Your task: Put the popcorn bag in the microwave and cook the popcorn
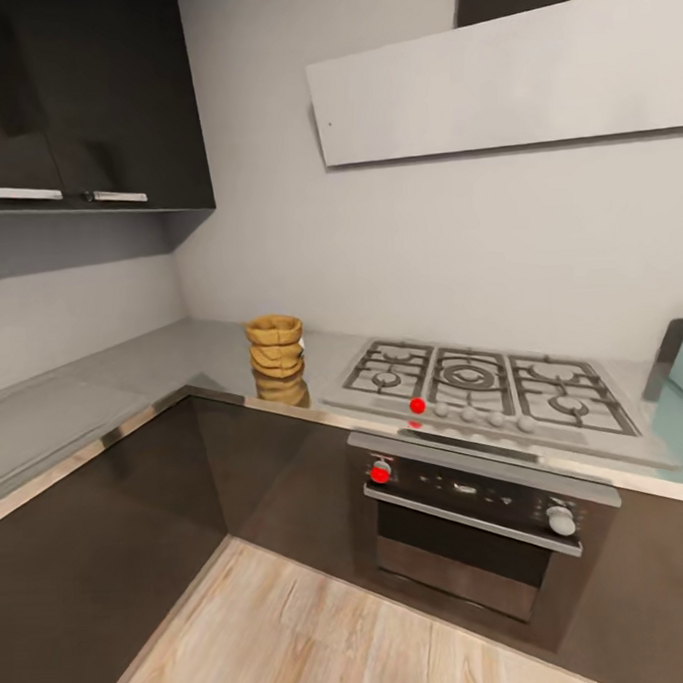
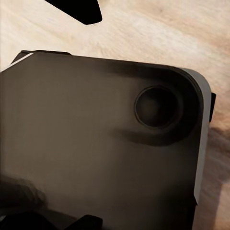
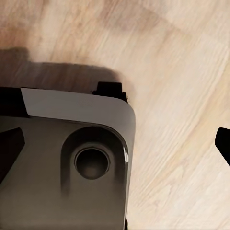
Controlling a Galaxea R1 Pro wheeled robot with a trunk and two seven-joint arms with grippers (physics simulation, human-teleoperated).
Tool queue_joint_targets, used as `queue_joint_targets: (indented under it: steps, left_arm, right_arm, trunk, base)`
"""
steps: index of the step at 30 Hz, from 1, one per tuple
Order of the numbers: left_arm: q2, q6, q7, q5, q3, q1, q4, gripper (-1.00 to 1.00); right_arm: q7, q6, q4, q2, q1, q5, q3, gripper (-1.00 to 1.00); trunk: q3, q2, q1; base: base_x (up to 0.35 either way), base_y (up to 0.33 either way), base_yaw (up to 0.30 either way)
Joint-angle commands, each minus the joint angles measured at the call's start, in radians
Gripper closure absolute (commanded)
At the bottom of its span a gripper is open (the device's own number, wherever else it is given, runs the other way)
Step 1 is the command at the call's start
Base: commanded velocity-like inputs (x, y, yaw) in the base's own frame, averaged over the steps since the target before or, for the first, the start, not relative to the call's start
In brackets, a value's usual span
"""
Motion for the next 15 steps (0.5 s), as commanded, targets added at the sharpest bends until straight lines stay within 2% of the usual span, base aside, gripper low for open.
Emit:
queue_joint_targets:
  steps: [1, 11, 15]
  left_arm:
    - [0.0, -0.002, 0.0, 0.008, -0.002, 0.0, -0.001, -1.0]
    - [-0.001, -0.002, 0.002, 0.008, -0.002, 0.0, 0.0, -1.0]
    - [-0.001, -0.003, 0.003, 0.008, -0.002, 0.0, 0.0, -1.0]
  right_arm:
    - [0.002, 0.001, 0.001, 0.0, -0.001, 0.009, -0.008, -1.0]
    - [0.002, 0.001, 0.001, 0.0, -0.001, 0.01, -0.008, -1.0]
    - [0.003, 0.001, 0.001, 0.0, -0.001, 0.011, -0.008, -1.0]
  trunk:
    - [-0.001, 0.0, 0.001]
    - [-0.001, 0.0, 0.001]
    - [-0.001, 0.0, 0.001]
  base:
    - [0.287, 0.216, 0.0]
    - [0.293, 0.199, 0.0]
    - [0.312, 0.073, 0.0]
